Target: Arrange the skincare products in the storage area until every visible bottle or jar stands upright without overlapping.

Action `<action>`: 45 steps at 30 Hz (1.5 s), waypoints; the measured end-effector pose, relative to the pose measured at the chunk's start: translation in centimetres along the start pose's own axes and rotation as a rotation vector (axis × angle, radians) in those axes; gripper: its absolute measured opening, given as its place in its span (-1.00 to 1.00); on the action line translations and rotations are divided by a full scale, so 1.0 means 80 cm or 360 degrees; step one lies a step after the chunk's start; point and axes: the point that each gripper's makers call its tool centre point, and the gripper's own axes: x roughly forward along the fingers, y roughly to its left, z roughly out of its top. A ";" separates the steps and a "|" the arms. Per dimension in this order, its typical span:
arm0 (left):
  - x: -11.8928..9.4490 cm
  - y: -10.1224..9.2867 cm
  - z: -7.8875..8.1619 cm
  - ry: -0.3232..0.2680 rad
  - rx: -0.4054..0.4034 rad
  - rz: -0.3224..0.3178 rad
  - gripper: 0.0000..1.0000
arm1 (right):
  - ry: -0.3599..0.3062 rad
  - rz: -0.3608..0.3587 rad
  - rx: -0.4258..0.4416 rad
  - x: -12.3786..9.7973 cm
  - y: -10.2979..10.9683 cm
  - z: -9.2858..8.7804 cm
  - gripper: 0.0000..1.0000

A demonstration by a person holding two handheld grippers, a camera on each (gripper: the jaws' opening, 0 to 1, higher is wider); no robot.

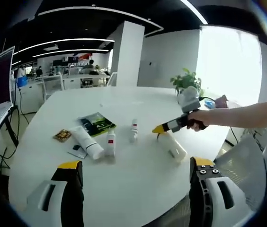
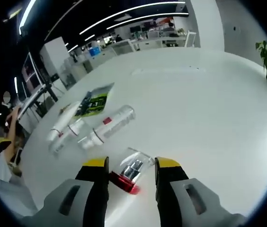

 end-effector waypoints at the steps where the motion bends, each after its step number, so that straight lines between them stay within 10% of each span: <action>1: 0.003 -0.001 0.001 0.0015 0.0008 -0.0022 0.76 | -0.0001 0.0004 -0.0003 -0.001 0.002 -0.001 -0.24; 14: 0.073 -0.069 0.019 0.0175 0.0097 -0.0414 0.73 | -0.0020 0.0026 0.0027 -0.004 0.010 -0.005 -0.23; 32: 0.179 -0.116 -0.035 0.0424 -0.0090 -0.0524 0.67 | 0.0043 0.0047 -0.0028 -0.003 0.023 -0.016 -0.23; 45: 0.202 -0.152 -0.056 0.0527 -0.0224 -0.0602 0.50 | 0.0078 0.0051 -0.0086 0.000 0.023 -0.016 -0.23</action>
